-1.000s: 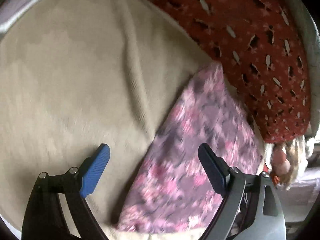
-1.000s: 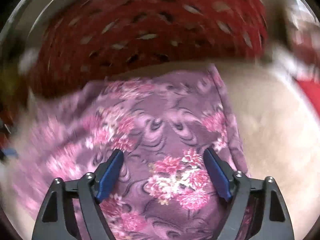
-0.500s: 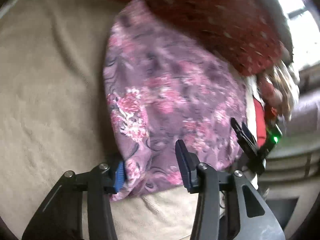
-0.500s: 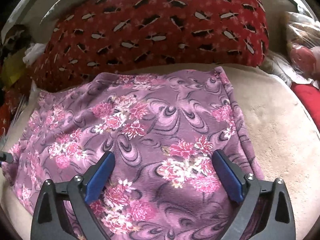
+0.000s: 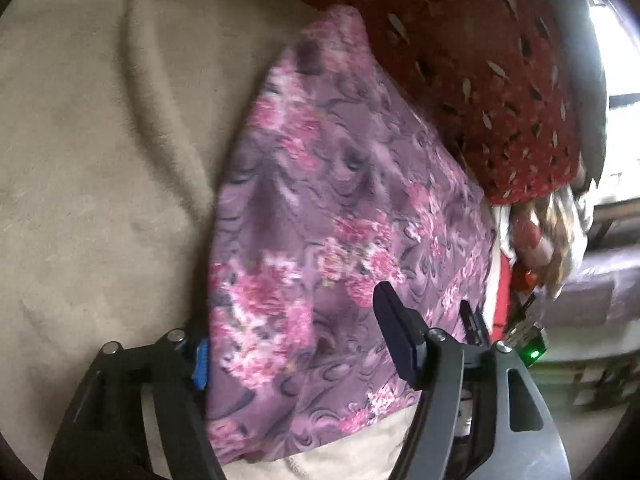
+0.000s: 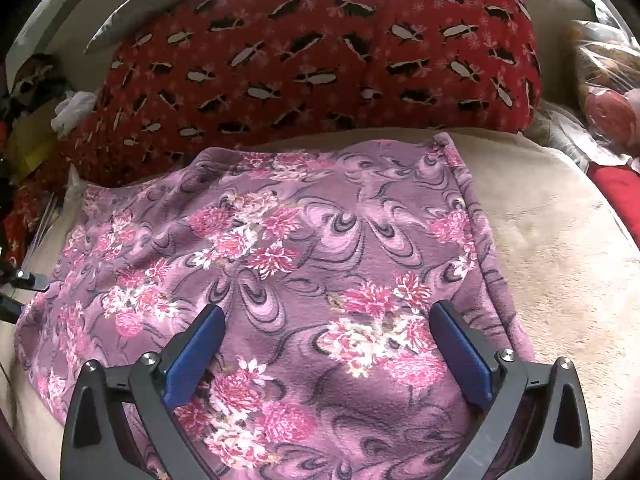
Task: Fold small clothes
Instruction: 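Grasp the garment edge with the left gripper and lift it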
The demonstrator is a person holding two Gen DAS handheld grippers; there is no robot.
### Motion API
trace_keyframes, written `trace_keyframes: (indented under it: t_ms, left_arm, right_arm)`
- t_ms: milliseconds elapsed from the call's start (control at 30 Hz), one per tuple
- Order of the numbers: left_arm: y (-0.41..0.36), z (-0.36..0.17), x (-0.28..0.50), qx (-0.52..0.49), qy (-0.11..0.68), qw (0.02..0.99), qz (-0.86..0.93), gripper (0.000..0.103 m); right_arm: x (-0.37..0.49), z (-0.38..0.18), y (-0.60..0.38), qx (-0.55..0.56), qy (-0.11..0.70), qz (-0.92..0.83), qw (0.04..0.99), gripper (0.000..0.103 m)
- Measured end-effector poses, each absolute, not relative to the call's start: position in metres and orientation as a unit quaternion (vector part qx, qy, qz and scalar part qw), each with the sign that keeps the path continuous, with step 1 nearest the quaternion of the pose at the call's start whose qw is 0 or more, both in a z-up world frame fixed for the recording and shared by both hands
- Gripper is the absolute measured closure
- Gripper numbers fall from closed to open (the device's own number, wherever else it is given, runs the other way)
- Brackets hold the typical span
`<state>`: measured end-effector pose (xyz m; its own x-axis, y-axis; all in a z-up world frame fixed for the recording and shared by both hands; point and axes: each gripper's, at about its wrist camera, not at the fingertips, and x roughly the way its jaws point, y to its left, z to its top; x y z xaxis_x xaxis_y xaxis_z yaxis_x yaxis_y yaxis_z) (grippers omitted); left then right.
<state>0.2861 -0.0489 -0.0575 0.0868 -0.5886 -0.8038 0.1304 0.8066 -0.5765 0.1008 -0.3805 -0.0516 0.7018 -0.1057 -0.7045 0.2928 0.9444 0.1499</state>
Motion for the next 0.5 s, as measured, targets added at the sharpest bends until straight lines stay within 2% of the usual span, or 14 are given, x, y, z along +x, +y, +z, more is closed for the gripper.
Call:
trace_keyframes:
  t_ms: [33, 67, 100, 500]
  left_arm:
    - [-0.052, -0.054, 0.283, -0.165, 0.624, 0.720, -0.254, 0.044]
    - [-0.057, -0.050, 0.278, -0.144, 0.622, 0.726, -0.255, 0.071]
    - [-0.062, -0.049, 0.276, -0.132, 0.625, 0.725, -0.257, 0.091]
    - [-0.083, 0.016, 0.256, -0.192, 0.588, 0.736, -0.275, 0.091]
  right_arm:
    - [0.101, -0.052, -0.381, 0.127, 0.370, -0.108, 0.914, 0.000]
    - [0.101, -0.052, -0.381, 0.128, 0.370, -0.108, 0.914, 0.000]
    - [0.101, -0.052, -0.382, 0.130, 0.369, -0.107, 0.914, 0.000]
    - [0.095, -0.035, -0.395, 0.173, 0.367, -0.109, 0.908, 0.002]
